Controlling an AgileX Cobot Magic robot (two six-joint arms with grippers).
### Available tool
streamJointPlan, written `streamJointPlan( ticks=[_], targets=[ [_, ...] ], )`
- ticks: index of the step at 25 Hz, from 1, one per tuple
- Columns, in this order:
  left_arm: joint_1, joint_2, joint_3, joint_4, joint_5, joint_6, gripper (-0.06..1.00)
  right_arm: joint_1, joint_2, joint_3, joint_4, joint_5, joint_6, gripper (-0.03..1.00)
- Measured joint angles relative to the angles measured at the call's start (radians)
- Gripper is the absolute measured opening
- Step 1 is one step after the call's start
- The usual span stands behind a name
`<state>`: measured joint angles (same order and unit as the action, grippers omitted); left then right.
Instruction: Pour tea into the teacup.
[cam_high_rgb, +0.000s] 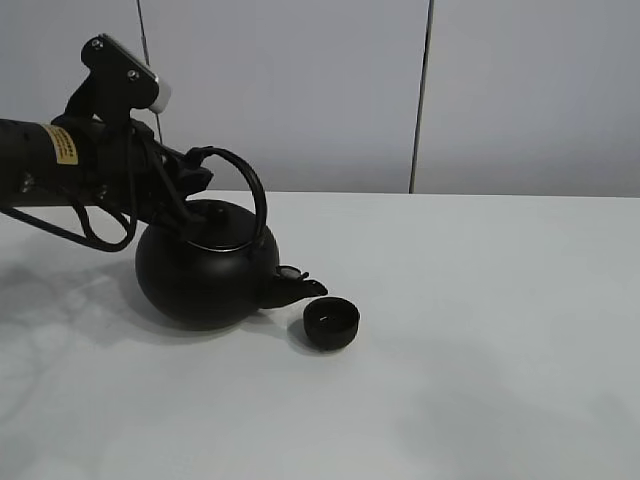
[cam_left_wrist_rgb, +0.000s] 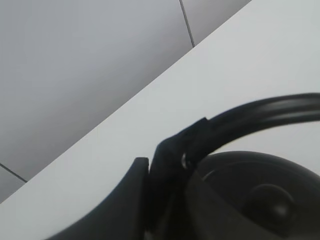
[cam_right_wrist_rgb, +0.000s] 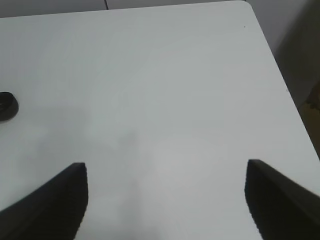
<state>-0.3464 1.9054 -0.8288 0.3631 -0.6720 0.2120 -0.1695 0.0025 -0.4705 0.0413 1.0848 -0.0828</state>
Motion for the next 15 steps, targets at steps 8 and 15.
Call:
streamJointPlan(
  ticks=[8,15],
  targets=[
    [0.000,0.000,0.000,0.000,0.007,0.003,0.11,0.000,0.000,0.000,0.000,0.000,0.000,0.59],
    [-0.027,0.000,-0.016,-0.003,0.024,0.018,0.11,0.000,0.000,0.000,0.000,0.000,0.000,0.59]
  ],
)
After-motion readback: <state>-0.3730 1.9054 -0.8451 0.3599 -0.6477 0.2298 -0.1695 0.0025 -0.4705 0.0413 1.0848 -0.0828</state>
